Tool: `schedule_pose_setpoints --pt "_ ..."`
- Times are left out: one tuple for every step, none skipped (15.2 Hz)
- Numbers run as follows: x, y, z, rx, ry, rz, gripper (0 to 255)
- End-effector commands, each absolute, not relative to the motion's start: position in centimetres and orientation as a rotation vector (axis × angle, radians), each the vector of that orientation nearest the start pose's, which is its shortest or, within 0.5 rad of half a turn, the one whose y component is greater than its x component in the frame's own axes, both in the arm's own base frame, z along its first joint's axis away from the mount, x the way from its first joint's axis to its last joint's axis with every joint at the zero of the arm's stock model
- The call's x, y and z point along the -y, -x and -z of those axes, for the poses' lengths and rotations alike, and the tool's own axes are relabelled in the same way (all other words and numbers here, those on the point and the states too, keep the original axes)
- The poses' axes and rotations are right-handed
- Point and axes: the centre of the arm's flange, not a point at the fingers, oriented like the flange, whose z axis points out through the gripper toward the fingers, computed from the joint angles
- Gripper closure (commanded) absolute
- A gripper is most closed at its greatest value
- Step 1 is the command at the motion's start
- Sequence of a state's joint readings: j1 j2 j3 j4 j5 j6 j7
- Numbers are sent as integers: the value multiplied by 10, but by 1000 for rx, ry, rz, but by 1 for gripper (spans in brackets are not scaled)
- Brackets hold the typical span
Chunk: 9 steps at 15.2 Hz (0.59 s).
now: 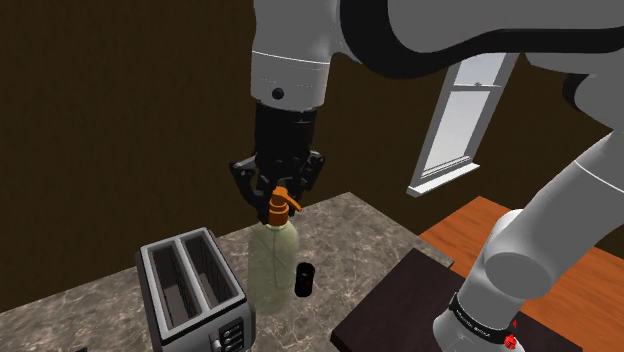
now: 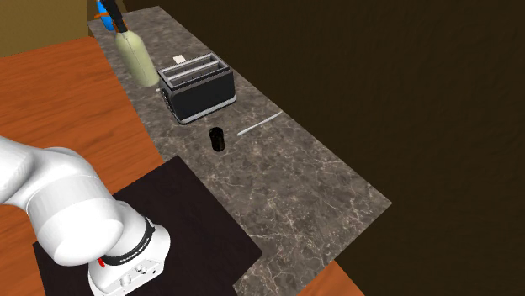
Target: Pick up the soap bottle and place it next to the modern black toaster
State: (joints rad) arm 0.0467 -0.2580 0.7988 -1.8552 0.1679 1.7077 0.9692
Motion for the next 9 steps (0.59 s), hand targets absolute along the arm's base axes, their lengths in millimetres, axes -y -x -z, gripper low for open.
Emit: schedule_pose_setpoints --pt "-416 -294 -580 -246 3113 57 255" --pt "-416 -294 -575 -246 3113 57 255" --pt "-416 -294 -570 -246 3113 57 255" --pt "-416 -294 -564 -246 3113 57 255" --pt "-416 -294 -559 -246 3113 57 255" --pt "-416 -294 -554 -246 3113 57 255" --pt "-416 -294 -549 -246 3113 57 255" --pt "-416 -294 -543 -246 3113 57 255" --pt "-416 -294 -538 -246 3113 57 255"
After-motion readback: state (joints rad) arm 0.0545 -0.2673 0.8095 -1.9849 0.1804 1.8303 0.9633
